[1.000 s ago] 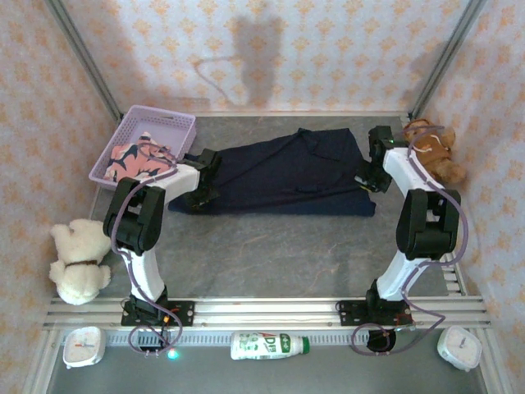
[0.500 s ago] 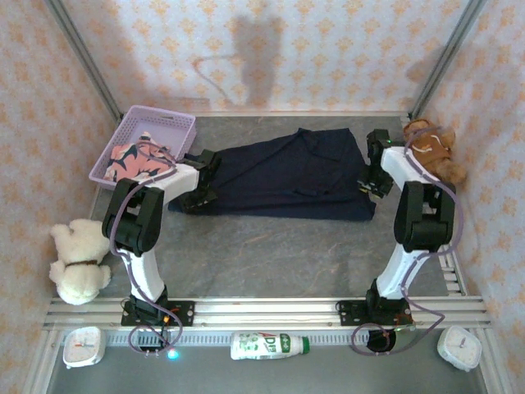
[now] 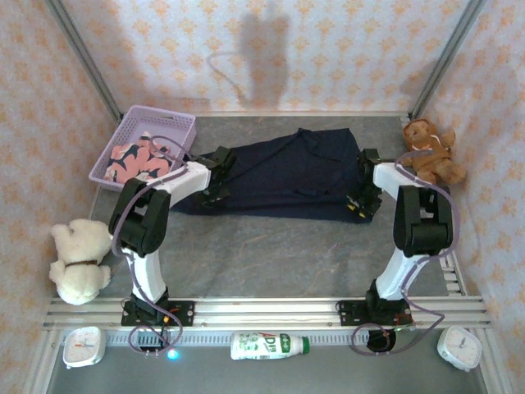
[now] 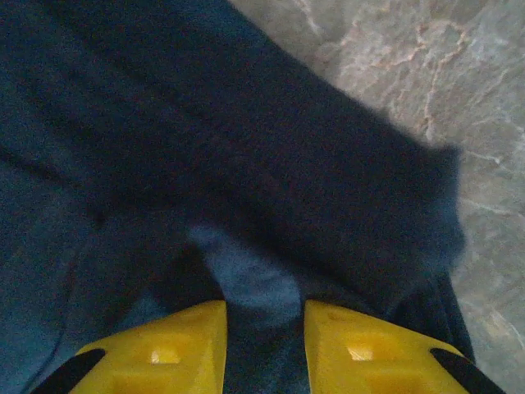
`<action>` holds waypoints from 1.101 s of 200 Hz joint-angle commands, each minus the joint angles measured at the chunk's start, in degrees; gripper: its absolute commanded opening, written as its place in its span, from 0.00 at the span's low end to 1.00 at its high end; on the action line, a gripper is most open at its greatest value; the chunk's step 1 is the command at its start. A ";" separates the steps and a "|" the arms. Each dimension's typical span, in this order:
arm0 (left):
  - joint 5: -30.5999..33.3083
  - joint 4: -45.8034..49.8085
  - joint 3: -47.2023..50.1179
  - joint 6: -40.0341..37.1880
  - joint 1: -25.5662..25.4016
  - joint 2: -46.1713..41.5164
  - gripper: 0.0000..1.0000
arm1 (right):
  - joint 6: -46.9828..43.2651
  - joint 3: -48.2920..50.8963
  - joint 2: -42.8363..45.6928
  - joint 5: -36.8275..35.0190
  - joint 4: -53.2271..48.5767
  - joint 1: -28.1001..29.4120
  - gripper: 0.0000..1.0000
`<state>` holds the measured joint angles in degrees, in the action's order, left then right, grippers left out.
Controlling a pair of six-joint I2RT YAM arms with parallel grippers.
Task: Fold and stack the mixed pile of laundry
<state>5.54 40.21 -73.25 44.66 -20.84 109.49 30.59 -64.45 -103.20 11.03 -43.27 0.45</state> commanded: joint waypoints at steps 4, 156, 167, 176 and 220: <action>3.66 0.31 0.82 1.58 0.83 3.59 0.64 | 5.12 2.44 -0.69 -2.64 -0.09 -1.77 0.31; 6.08 5.65 7.13 5.04 -3.35 -13.37 0.95 | -0.56 -1.43 16.20 3.48 -7.99 10.30 0.58; 7.00 6.32 4.15 4.12 -3.13 -12.11 1.00 | 0.73 -2.07 15.98 6.84 -6.53 12.94 0.75; 7.27 6.29 2.20 3.63 -2.86 -11.11 1.00 | 2.37 -2.32 15.67 9.13 -5.19 14.68 0.78; 5.46 3.65 -1.31 4.57 -1.20 -9.90 1.00 | 8.87 -1.67 11.73 14.38 0.54 20.01 0.79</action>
<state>9.47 43.07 -73.34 49.43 -23.05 98.19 34.83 -66.32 -88.53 21.71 -45.17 19.11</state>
